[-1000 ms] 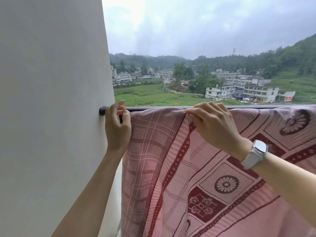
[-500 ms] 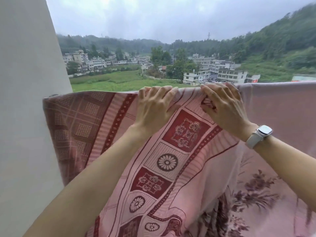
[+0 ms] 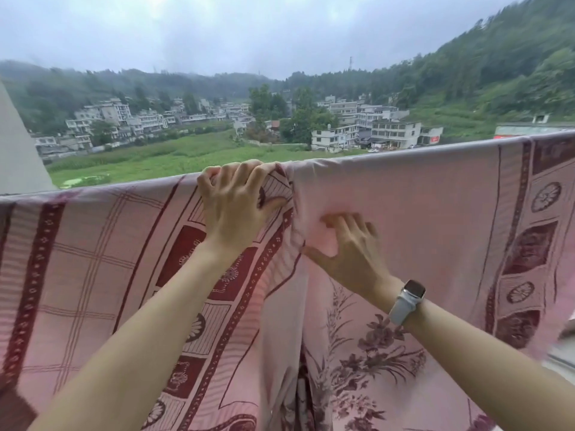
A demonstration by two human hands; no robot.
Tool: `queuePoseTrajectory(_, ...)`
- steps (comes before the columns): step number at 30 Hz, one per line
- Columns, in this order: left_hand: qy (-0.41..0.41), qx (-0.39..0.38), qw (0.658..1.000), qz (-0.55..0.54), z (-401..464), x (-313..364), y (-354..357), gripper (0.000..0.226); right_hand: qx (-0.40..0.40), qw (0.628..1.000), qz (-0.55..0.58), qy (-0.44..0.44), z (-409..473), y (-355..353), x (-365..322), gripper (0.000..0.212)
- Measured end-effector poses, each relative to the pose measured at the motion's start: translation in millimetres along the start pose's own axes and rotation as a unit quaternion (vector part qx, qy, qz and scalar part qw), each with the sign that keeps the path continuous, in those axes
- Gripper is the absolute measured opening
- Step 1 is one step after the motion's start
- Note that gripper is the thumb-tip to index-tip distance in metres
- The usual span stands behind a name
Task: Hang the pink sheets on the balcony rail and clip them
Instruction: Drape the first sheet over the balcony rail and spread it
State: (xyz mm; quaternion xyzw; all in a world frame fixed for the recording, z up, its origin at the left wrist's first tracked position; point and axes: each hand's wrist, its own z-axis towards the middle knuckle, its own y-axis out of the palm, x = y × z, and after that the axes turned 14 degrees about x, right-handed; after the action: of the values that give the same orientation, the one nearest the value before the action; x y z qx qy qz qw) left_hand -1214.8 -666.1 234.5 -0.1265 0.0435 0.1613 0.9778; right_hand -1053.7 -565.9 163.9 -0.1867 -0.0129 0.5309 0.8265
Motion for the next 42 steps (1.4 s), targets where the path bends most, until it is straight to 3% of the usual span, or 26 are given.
queuePoseTrajectory(3,-0.026,0.034,0.999,-0.001,2,1,3,0.038,-0.094,0.994,-0.005,0.054,-18,15,-15,0.068)
queuePoseTrajectory(7,-0.039,0.073,0.996,-0.024,0,0,3,0.029,-0.06,0.996,0.027,0.062,-21,27,-21,0.025)
queuePoseTrajectory(13,-0.074,0.087,0.987,-0.117,12,-1,-7,0.028,-0.027,0.985,0.111,0.131,-6,-3,-5,0.015)
queuePoseTrajectory(18,-0.143,0.093,0.974,-0.148,50,-4,-9,0.022,-0.002,0.981,0.138,0.134,72,-42,3,0.014)
queuePoseTrajectory(21,-0.175,0.067,0.972,-0.142,82,-2,-5,0.028,0.036,0.978,0.14,0.149,134,-47,-5,0.014)
queuePoseTrajectory(24,-0.145,0.034,0.968,-0.2,95,10,-7,0.046,0.054,0.964,0.182,0.187,187,-31,-14,0.014)
queuePoseTrajectory(27,-0.119,-0.038,0.98,-0.154,80,11,-6,0.044,0.001,0.938,0.275,0.21,203,-23,-23,0.018)
queuePoseTrajectory(29,-0.136,-0.072,0.981,-0.12,68,3,-2,0.031,-0.119,0.915,0.338,0.186,188,-26,-25,0.008)
queuePoseTrajectory(31,-0.16,-0.078,0.975,-0.131,60,0,-1,0.027,-0.174,0.924,0.311,0.138,163,-28,-14,0.017)
queuePoseTrajectory(36,-0.202,-0.082,0.965,-0.144,58,6,-3,0.021,-0.086,0.987,0.125,-0.045,109,-36,38,0.045)
queuePoseTrajectory(38,-0.215,-0.092,0.962,-0.14,61,8,-2,0.019,-0.059,0.988,0.041,-0.134,104,-32,52,0.037)
queuePoseTrajectory(40,-0.227,-0.095,0.96,-0.137,61,13,-1,0.019,-0.017,0.984,0.044,-0.172,109,-27,55,0.016)
queuePoseTrajectory(42,-0.243,-0.078,0.958,-0.133,61,18,-3,0.019,-0.003,0.982,0.076,-0.171,116,-24,54,0.014)
